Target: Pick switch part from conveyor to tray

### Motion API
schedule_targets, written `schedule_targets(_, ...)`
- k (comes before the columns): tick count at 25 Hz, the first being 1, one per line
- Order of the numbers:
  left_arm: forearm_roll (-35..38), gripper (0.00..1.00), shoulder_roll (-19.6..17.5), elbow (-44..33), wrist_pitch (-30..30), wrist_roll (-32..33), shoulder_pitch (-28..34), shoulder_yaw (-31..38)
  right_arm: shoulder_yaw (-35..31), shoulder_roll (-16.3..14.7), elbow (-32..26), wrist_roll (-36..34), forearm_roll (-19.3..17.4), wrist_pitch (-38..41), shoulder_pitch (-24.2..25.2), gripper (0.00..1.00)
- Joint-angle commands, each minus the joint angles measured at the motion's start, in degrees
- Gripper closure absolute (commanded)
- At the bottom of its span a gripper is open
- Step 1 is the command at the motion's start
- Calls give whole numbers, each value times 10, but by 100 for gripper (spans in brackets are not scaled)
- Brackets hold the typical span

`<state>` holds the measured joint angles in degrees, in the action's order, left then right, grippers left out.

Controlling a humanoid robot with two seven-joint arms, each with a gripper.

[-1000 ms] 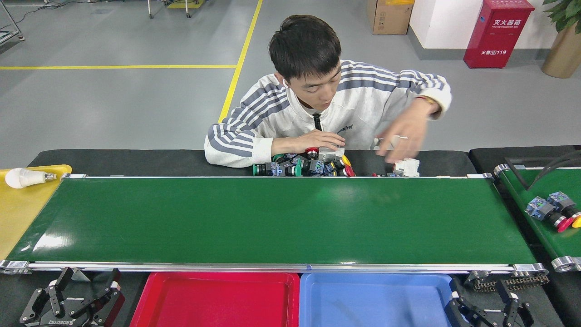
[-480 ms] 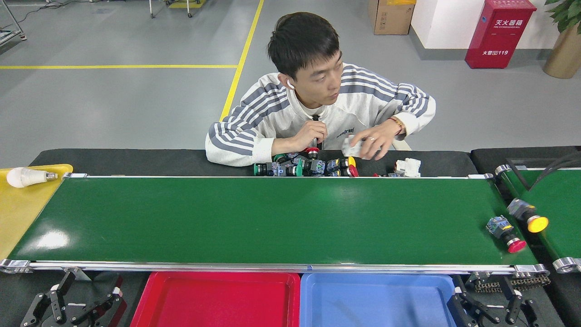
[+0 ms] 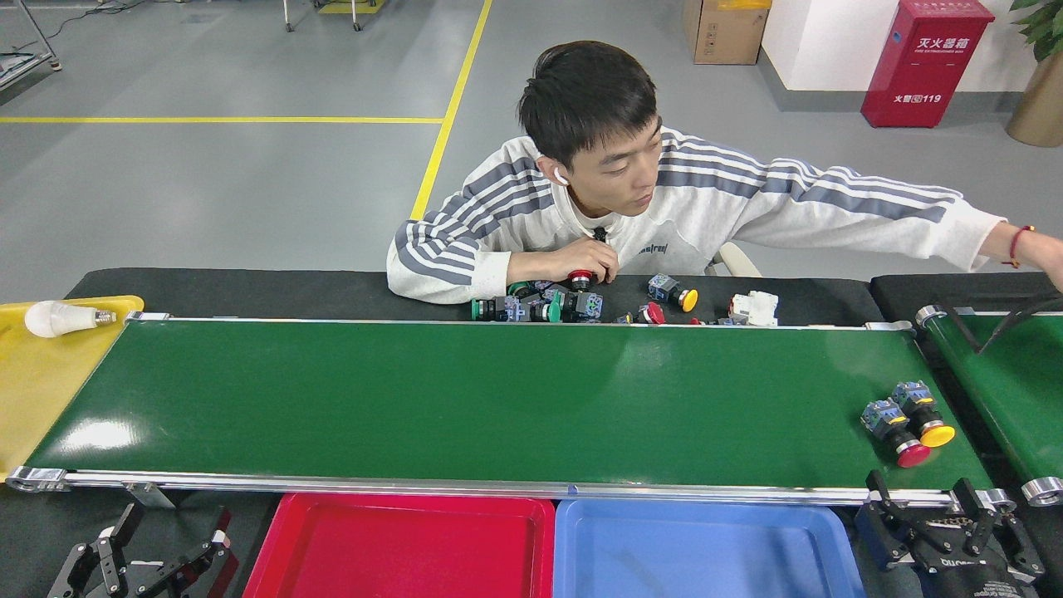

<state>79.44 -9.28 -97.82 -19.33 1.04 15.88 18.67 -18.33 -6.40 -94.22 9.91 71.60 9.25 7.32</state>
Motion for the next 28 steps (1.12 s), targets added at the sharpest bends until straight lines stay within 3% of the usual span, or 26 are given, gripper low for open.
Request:
schedule_targets(1,2,0,0,-4,2,3,-6,-9,8,-9,12,1,7,2,-18,0)
schedule_targets(5,2,0,0,-7,2,3,-10,-13,22,-5,37,1,40,2,-44,0)
schedule_targets(14,1,0,-1,-5,1,3,-16,-13,51,-1,68,-1,40,2,-58,0)
schedule_targets(22,1,0,-6,-4,1,3,-18,-13,73,11,131,-2,40,2,-111,0)
schedule_targets(28,2,0,-3,-4,1,3,-18,-17,84,10,144,-2,40,2,-129,0)
